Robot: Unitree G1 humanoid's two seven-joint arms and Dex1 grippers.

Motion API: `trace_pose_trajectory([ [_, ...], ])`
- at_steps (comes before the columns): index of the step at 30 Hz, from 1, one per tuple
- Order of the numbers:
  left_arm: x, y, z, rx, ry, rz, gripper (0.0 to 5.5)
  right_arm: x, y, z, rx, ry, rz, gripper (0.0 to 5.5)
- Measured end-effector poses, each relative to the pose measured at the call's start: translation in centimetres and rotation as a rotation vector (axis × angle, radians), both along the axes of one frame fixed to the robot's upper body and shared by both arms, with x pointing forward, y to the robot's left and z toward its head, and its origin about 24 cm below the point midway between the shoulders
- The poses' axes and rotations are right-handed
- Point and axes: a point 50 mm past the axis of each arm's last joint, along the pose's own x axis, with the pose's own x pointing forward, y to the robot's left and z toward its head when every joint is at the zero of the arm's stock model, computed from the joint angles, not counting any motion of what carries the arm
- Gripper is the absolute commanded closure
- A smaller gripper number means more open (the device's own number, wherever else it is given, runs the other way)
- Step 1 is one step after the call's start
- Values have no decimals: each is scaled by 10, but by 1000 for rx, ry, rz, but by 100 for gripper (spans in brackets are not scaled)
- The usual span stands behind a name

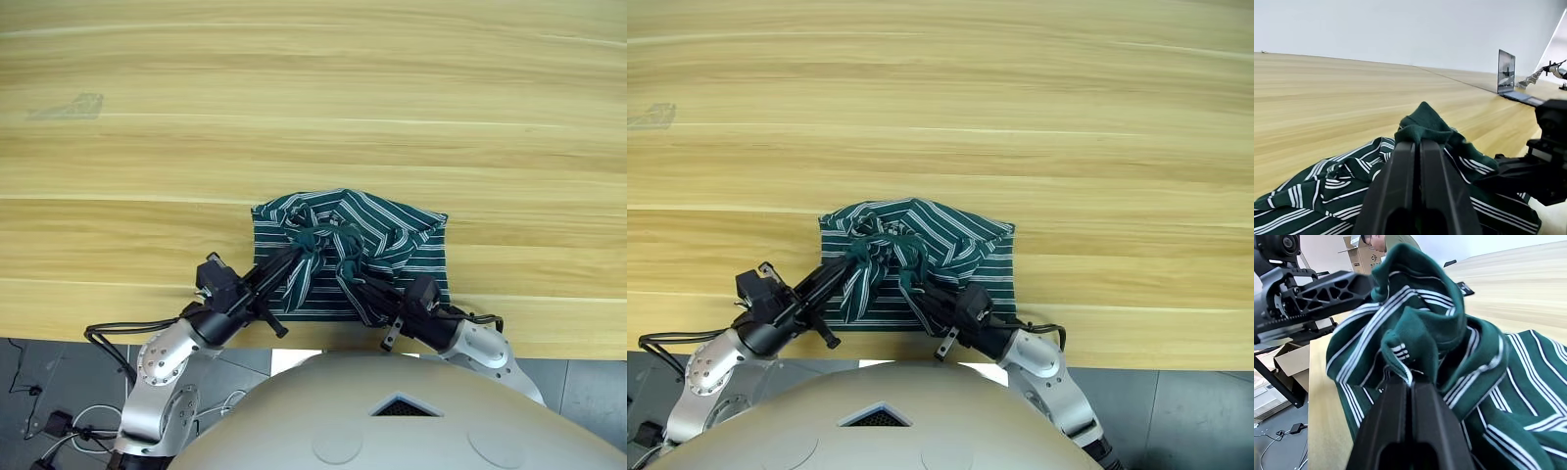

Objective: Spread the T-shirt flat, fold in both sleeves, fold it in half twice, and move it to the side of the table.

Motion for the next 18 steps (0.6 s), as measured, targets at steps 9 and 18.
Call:
trace_pose_trajectory([
  [9, 7, 1, -7, 52, -6, 1, 550, 13, 0, 0, 0, -50, -19, 546],
  [18, 77, 57, 36, 345, -236, 192, 550, 131, -69, 58, -302, -567, -180, 546],
])
